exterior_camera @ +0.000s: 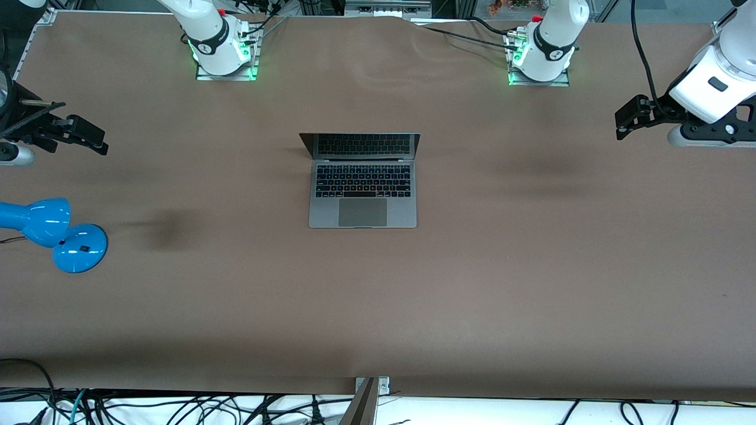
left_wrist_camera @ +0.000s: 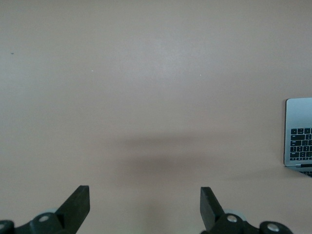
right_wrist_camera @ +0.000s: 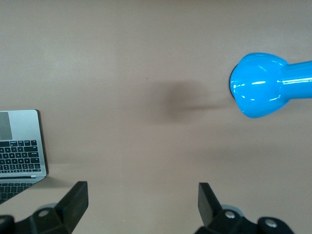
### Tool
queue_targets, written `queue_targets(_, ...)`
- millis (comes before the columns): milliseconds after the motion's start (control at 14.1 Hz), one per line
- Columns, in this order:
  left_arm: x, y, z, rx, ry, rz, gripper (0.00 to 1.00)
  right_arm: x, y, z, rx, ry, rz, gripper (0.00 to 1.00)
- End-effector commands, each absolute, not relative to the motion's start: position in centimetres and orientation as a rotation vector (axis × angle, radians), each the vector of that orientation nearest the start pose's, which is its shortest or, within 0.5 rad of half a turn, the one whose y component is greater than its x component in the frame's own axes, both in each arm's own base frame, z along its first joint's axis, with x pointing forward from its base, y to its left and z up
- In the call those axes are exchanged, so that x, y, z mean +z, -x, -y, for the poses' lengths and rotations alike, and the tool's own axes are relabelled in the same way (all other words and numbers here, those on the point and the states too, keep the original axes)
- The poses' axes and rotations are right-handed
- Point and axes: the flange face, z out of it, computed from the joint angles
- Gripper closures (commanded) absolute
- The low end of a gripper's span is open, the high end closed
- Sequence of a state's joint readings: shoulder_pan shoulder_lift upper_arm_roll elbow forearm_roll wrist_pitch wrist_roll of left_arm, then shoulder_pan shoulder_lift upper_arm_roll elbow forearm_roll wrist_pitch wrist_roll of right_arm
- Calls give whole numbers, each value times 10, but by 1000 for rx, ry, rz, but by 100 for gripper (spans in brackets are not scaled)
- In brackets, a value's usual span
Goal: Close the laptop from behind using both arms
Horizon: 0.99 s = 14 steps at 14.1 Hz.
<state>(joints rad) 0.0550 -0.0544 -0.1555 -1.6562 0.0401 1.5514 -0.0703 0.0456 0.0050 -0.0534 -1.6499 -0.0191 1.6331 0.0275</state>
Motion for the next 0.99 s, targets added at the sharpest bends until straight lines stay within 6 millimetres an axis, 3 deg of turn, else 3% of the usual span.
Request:
queue_targets(0, 611, -530, 50, 102, 3104, -70, 0, 594, -558, 5, 36, 3148, -48, 0)
queue_targets(782, 588, -540, 63, 168, 3142, -91, 0, 594, -558, 5, 39, 3144, -48, 0)
queue_targets(924, 587, -536, 82, 190, 3158, -115, 0, 594, -558, 5, 36, 3144, -50, 0)
